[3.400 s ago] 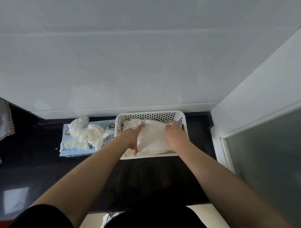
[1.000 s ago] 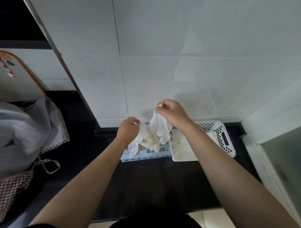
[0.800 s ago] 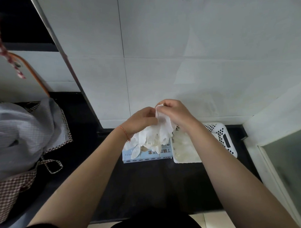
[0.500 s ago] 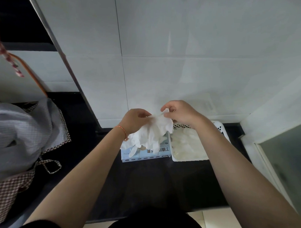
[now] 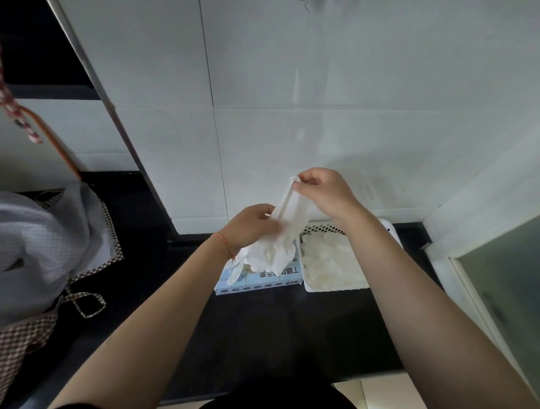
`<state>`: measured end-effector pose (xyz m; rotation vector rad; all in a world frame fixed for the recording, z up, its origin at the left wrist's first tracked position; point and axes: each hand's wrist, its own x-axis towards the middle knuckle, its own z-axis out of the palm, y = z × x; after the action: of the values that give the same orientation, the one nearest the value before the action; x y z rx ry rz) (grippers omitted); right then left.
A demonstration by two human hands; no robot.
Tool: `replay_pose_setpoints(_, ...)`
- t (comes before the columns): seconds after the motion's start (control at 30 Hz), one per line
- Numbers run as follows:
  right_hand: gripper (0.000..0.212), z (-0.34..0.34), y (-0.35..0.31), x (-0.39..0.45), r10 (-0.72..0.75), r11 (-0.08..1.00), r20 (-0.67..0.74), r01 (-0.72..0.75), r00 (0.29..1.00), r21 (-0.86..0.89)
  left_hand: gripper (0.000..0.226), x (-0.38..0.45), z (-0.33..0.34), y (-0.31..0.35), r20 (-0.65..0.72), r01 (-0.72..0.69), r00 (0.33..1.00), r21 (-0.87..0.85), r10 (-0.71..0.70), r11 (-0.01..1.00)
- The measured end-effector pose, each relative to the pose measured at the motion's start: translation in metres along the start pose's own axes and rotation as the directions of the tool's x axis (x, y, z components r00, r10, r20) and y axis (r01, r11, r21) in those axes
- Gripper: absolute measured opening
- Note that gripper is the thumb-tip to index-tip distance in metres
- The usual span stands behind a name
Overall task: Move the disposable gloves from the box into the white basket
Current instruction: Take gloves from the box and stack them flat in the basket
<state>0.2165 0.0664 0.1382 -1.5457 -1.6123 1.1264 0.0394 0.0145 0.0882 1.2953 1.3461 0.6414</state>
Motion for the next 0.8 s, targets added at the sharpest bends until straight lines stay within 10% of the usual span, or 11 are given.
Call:
replay_pose_setpoints(0.33, 0.017, -0.016, 0.036, -0.005, 0.052, 0.996, -0.135, -0.062, 0.989, -0.071, 0.037, 0.011, 0.025, -0.006, -0.031, 0.105, 0.993, -0.225, -0.115, 0.969)
replay_pose_setpoints(0.57, 0.016, -0.038, 0.052, -0.001, 0.122, 0.992, -0.140, -0.125, 0.983, -0.011, 0.008, 0.023, 0.048, -0.008, 0.019, 0.122, 0.992, -0.070, -0.121, 0.990)
replay_pose_setpoints(0.8, 0.023, -0.054, 0.083, -0.009, 0.342, 0.902, 0.276, -0.396, 0.898, 0.172, 0.029, 0.032, 0.028, -0.009, 0.102, 0.302, 0.946, 0.055, -0.306, 0.952)
